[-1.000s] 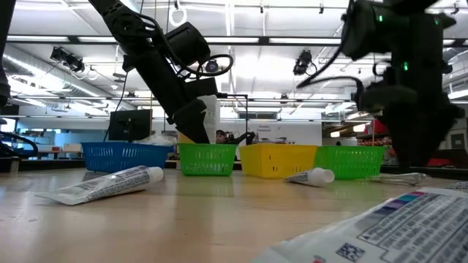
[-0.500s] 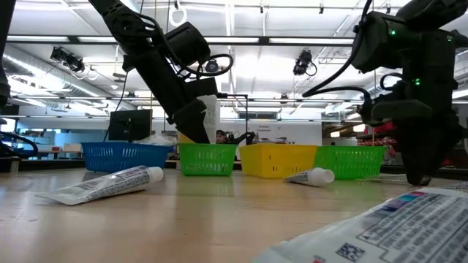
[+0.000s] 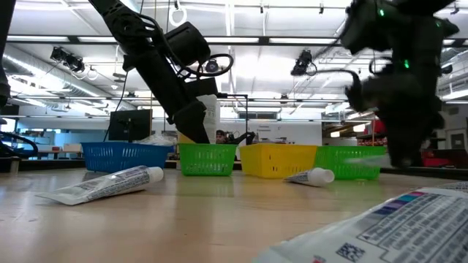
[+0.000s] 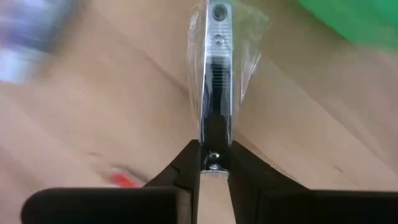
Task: Pick & Place Travel size toiletries
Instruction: Put the nailcutter into the left green bin
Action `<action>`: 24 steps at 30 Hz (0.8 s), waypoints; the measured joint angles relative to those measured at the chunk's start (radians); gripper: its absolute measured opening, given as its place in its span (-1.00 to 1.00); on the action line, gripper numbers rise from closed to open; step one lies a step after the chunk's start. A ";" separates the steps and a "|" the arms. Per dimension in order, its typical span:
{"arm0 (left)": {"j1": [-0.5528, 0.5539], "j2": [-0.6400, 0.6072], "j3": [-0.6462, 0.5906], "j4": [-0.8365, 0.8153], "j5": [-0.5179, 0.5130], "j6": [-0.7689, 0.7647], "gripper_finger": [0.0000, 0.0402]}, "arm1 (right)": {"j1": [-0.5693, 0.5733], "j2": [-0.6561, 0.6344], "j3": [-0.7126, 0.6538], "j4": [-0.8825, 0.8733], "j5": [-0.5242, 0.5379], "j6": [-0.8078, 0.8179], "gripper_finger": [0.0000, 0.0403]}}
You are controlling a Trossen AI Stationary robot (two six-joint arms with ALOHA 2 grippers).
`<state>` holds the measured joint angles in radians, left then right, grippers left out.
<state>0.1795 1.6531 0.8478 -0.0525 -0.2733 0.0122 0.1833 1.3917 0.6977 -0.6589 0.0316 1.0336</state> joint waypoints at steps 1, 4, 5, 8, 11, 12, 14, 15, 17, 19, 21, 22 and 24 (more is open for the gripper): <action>0.000 0.000 0.004 -0.004 0.000 0.009 -0.40 | 0.000 -0.002 0.016 -0.003 -0.002 -0.022 -0.71; 0.000 0.000 0.019 -0.002 0.000 0.034 -0.40 | 0.002 -0.003 0.078 -0.002 -0.007 -0.102 -0.72; 0.000 0.000 0.026 -0.002 0.002 0.035 -0.40 | 0.002 -0.004 0.100 0.006 -0.007 -0.136 -0.72; 0.000 -0.022 0.042 -0.011 0.051 0.041 -0.40 | 0.002 -0.001 0.139 0.042 0.011 -0.259 -0.72; 0.000 -0.069 0.044 -0.014 0.118 0.053 -0.40 | 0.002 -0.001 0.154 0.128 0.098 -0.396 -0.72; 0.000 -0.091 0.044 -0.016 0.138 0.053 -0.40 | 0.002 -0.001 0.154 0.150 0.138 -0.447 -0.72; 0.001 -0.143 0.044 -0.041 0.158 0.053 -0.40 | 0.000 0.005 0.153 0.205 0.221 -0.553 -0.72; 0.005 -0.173 0.044 -0.062 0.166 0.052 -0.40 | -0.002 0.014 0.153 0.252 0.266 -0.607 -0.72; 0.013 -0.235 0.044 -0.098 0.167 0.031 -0.40 | -0.006 0.040 0.153 0.335 0.339 -0.709 -0.72; 0.028 -0.299 0.044 -0.133 0.187 -0.003 -0.40 | -0.014 0.083 0.153 0.449 0.378 -0.824 -0.72; 0.044 -0.349 0.041 -0.131 0.246 -0.040 -0.40 | -0.031 0.131 0.153 0.564 0.386 -0.937 -0.72; 0.052 -0.371 0.029 -0.123 0.281 -0.064 -0.40 | -0.040 0.156 0.157 0.611 0.387 -0.981 -0.72; 0.063 -0.397 -0.004 -0.073 0.353 -0.119 -0.40 | -0.061 0.209 0.184 0.666 0.388 -1.060 -0.72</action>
<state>0.2420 1.2565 0.8441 -0.1252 0.0796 -0.1068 0.1225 1.6007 0.8816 0.0074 0.4191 -0.0262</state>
